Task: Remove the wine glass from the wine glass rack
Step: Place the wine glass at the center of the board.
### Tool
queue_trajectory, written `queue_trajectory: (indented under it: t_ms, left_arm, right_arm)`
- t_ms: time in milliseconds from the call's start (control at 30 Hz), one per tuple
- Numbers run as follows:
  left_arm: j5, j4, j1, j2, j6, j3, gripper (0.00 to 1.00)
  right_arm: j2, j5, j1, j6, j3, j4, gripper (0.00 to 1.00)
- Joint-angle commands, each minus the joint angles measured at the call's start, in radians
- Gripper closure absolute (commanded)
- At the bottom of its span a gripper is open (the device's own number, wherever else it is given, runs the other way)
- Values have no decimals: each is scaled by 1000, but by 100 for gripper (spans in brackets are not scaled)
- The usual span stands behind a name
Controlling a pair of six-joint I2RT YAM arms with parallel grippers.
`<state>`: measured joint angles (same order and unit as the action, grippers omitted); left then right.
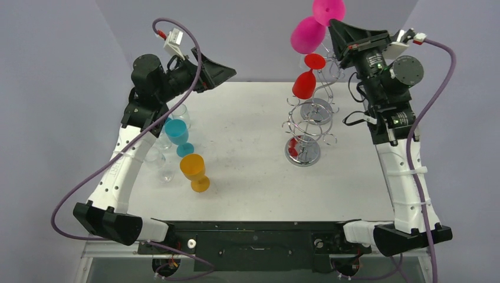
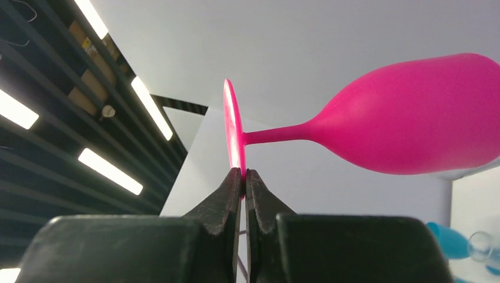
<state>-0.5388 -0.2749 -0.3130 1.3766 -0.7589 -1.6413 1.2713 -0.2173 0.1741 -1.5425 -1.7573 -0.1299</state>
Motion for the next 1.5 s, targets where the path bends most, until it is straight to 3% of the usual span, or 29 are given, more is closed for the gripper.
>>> queue_trajectory:
  t_ms: [0,233,400,933,1300,1467]
  left_arm:
    - [-143,421,40,-2,-189,52,6]
    - [-186,664,80,55,-371,106,6]
    - [-203,787,107,95,-468,133,7]
    - [-266,1316,161,203,-813,163,19]
    - [-264,1498,154,232,-953,145,52]
    - [-266,1480,146,223,-949,142,67]
  right_arm:
    - [3,17,105,-117,52,199,100]
    - [99,0,246,-277,104,419,100]
    - [151,-17,306,-345,100,477,100]
    - [177,-57,340,-514,216,664,100]
    - [190,-92,340,-639,310,803,100]
    - [180,-104,330,-656,345,831,100]
